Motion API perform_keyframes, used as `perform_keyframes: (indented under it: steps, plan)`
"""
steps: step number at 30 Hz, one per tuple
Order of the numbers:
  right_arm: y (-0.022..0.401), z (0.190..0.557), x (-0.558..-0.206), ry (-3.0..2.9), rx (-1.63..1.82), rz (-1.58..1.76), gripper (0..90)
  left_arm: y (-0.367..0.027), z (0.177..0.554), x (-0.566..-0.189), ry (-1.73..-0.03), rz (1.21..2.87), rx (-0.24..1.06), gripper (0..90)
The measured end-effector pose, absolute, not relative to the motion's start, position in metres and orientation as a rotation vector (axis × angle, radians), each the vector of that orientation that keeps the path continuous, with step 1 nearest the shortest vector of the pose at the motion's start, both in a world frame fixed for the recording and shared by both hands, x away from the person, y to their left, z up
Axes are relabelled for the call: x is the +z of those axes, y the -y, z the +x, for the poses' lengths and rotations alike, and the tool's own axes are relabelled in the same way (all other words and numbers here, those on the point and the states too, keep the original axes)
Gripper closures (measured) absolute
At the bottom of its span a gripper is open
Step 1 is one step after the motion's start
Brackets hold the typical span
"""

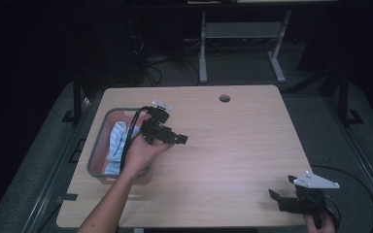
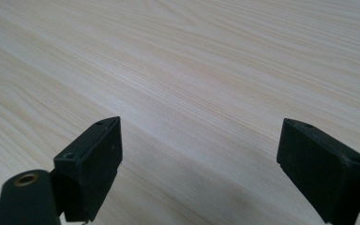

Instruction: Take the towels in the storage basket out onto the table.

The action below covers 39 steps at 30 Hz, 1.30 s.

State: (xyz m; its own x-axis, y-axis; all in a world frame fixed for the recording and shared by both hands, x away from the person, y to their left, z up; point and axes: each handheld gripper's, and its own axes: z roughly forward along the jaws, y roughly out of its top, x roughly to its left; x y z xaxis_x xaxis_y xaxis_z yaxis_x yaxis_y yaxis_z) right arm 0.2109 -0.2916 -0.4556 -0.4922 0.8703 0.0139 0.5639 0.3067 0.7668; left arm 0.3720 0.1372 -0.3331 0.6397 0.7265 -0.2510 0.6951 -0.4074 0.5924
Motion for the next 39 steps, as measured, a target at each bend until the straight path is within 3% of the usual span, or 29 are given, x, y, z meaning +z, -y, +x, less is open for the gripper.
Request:
perform_keyframes:
  steps: [14,35,39]
  plan:
    - [0.29,0.21,-0.455,-2.176,1.026,1.271,13.8,-0.167,0.373,-0.326,-1.18,2.136,0.108,23.3]
    - [0.287,0.21,-0.456,-2.182,1.021,1.267,13.8,-0.246,0.369,-0.335,-1.405,2.04,0.22,22.4]
    - [0.287,0.21,-0.457,-2.181,1.021,1.276,13.8,-0.261,0.369,-0.342,-1.466,2.026,0.195,22.2]
